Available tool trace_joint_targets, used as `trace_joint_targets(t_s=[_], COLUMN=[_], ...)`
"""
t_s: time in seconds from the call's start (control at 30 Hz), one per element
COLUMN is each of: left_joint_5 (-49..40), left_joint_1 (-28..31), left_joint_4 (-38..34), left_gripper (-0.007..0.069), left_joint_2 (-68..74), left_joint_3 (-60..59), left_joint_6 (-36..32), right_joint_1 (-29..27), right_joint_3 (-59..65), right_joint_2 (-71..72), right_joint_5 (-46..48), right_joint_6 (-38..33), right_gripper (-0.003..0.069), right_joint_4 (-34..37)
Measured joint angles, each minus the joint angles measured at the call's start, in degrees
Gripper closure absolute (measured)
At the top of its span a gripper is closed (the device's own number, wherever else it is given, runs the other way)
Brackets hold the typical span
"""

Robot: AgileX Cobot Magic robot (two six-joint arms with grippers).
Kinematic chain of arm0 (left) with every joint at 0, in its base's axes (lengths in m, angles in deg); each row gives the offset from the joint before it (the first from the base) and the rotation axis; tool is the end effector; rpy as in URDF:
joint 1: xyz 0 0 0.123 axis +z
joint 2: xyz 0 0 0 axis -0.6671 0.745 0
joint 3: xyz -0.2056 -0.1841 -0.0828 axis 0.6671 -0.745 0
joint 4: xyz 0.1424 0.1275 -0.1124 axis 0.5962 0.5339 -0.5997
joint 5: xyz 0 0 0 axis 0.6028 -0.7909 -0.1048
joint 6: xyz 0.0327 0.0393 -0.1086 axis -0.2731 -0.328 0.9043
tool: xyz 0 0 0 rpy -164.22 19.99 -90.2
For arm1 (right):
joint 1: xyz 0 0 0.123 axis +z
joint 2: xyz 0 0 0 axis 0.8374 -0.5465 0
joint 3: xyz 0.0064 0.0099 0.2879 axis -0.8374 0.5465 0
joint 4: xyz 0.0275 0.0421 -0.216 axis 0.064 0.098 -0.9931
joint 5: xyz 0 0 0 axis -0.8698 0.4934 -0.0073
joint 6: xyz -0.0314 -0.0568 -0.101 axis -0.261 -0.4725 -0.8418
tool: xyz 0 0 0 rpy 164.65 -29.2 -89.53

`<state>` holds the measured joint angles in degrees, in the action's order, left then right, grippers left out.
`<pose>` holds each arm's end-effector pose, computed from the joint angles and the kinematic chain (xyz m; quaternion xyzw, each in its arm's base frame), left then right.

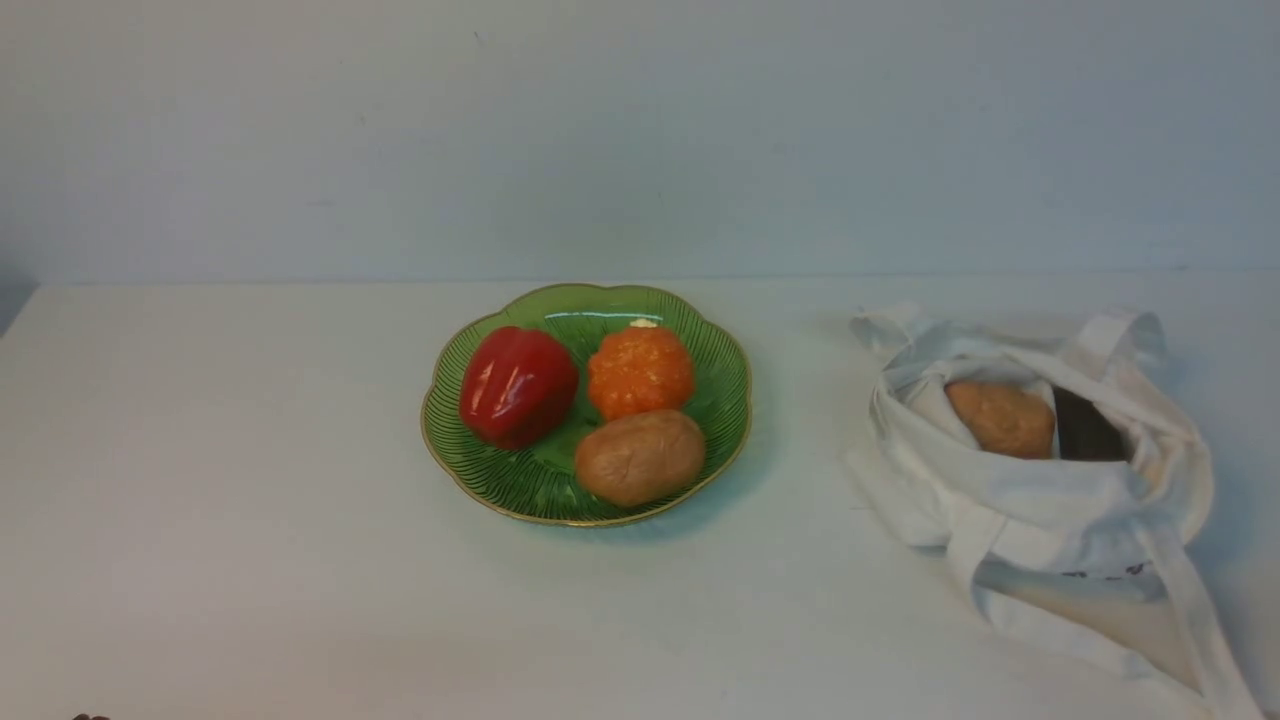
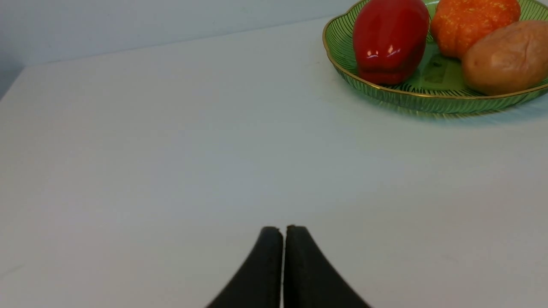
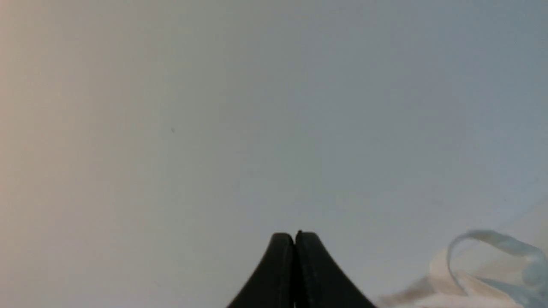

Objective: Take vegetables from cloth bag on white table place on plate.
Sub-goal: 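Reach into the bag and grasp the item inside with the right gripper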

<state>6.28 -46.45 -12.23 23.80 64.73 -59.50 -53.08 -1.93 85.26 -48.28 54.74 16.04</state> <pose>0.0458 -0.0074 0.1619 0.0707 0.8054 -0.0148 0.5884 0.0495 -0.0007 0.2243 0.2113 0.5885 0.2871 0.7257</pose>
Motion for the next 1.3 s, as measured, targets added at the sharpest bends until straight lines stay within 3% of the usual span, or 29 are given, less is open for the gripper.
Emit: trace_joint_targets(t_s=[0.13,0.2,0.27,0.37,0.47,0.57,0.77,1.13,1.3], left_joint_5=[0.0,0.0,0.0,0.0,0.0,0.0,0.0,0.0,0.0], left_joint_1=[0.0,0.0,0.0,0.0,0.0,0.0,0.0,0.0,0.0], left_joint_4=[0.0,0.0,0.0,0.0,0.0,0.0,0.0,0.0,0.0], left_gripper=[0.0633,0.0633,0.0633,0.0633,0.0633,0.0633,0.0633,0.0633,0.0633], left_joint_2=[0.0,0.0,0.0,0.0,0.0,0.0,0.0,0.0,0.0], left_joint_3=[0.0,0.0,0.0,0.0,0.0,0.0,0.0,0.0,0.0], left_joint_6=[0.0,0.0,0.0,0.0,0.0,0.0,0.0,0.0,0.0], right_joint_1=[0.7,1.5,3.0,5.2,6.8,8.9,9.2,9.2,9.2], right_joint_3=[-3.8,-10.2,-21.6,-33.3,-40.1,-51.8,-66.7,-79.6,-81.2], right_joint_2=[-0.3,-2.8,-10.1,-21.6,-28.8,-42.2,-62.2,-86.2,-95.0], right_joint_5=[0.7,6.1,19.3,35.2,44.5,60.2,77.8,80.2,75.5], right_joint_6=[2.7,2.9,1.8,-3.6,-9.1,-20.2,-30.8,-35.8,-36.0], right_gripper=[0.0673,0.0673,0.0673,0.0673,0.0673,0.0673,0.0673,0.0673,0.0672], right_joint_4=[-0.5,-2.9,-8.2,-11.2,-11.6,-11.6,-11.4,-15.4,-21.1])
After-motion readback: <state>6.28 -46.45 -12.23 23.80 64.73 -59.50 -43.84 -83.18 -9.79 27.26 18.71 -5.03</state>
